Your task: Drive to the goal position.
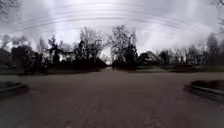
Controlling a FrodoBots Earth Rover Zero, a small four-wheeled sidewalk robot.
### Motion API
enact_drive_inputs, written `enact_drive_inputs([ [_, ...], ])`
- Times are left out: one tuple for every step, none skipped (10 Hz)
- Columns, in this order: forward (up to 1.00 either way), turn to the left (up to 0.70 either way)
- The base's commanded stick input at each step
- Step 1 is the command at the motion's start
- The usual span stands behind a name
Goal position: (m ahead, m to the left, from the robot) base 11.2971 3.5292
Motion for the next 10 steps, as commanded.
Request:
enact_drive_inputs([
  [0.7,0.0],
  [0.7,0.0],
  [0.7,0.0],
  [0.7,0.0],
  [0.7,0.0],
  [0.7,0.0],
  [0.7,0.0],
  [0.7,0.0],
  [0.7,0.0],
  [0.7,0.0],
])
